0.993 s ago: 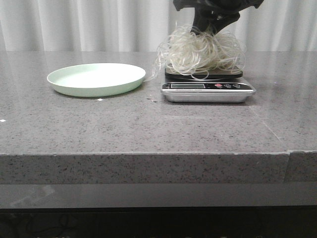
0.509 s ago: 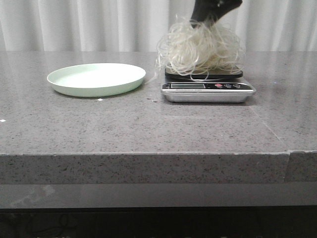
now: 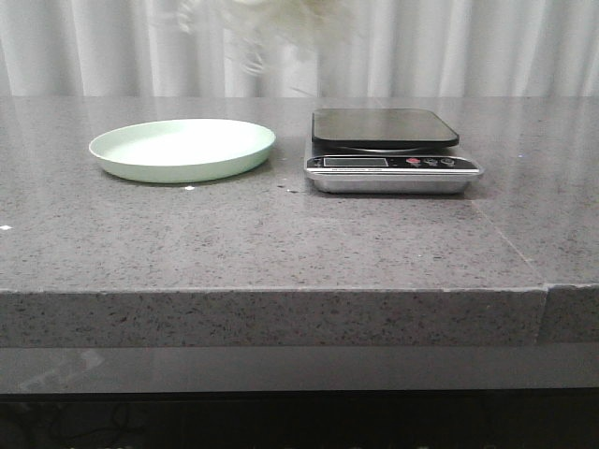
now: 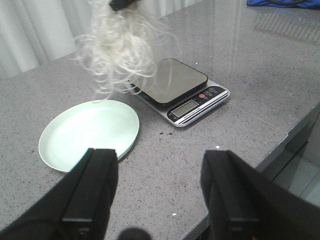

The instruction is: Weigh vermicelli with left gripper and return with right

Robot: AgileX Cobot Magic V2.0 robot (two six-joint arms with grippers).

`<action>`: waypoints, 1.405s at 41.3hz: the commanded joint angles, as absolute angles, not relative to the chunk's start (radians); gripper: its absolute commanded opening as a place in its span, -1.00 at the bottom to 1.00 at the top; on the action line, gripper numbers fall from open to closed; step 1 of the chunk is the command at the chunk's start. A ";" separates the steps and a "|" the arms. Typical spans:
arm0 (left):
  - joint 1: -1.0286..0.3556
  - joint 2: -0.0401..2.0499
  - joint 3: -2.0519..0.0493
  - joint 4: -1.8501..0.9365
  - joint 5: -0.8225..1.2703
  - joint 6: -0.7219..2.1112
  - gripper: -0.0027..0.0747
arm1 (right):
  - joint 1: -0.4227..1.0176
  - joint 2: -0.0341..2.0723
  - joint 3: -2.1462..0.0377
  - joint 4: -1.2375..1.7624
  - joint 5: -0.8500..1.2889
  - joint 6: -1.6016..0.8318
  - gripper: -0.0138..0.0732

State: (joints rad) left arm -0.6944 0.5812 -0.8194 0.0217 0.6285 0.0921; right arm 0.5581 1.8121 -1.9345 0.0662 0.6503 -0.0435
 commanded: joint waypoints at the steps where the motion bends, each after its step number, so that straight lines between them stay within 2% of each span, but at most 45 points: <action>1: -0.697 0.584 -0.845 0.020 0.557 0.079 0.20 | 0.591 1.812 -2.033 0.070 0.540 -0.053 -0.32; 10: -0.697 0.584 -0.845 0.020 0.555 0.079 0.20 | 0.638 1.950 -2.146 0.070 0.539 -0.053 -0.32; 21: -0.697 0.584 -0.845 0.020 0.555 0.079 0.20 | 0.642 2.064 -2.163 0.070 0.561 -0.053 -0.30; 24: -0.697 0.584 -0.845 0.020 0.555 0.079 0.20 | 0.642 2.077 -2.164 0.070 0.586 -0.053 -0.16; 29: -0.697 0.584 -0.845 0.020 0.555 0.079 0.20 | 0.642 2.082 -2.164 0.070 0.601 -0.053 0.24; 33: -0.697 0.584 -0.845 0.020 0.555 0.079 0.20 | 0.642 2.078 -2.164 0.070 0.601 -0.053 0.42; 42: -0.697 0.584 -0.845 0.020 0.555 0.079 0.20 | 0.642 2.018 -2.164 0.070 0.632 -0.053 0.43; 52: -0.697 0.584 -0.845 0.020 0.555 0.079 0.20 | 0.614 1.884 -2.162 0.070 0.840 -0.052 0.43; 58: -0.697 0.584 -0.845 0.020 0.555 0.079 0.20 | 0.596 1.794 -2.132 0.070 0.885 -0.052 0.43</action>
State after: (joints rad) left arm -0.6944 0.5812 -0.8194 0.0217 0.6285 0.0921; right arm 0.6078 1.9040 -2.1242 0.0679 0.9078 -0.0435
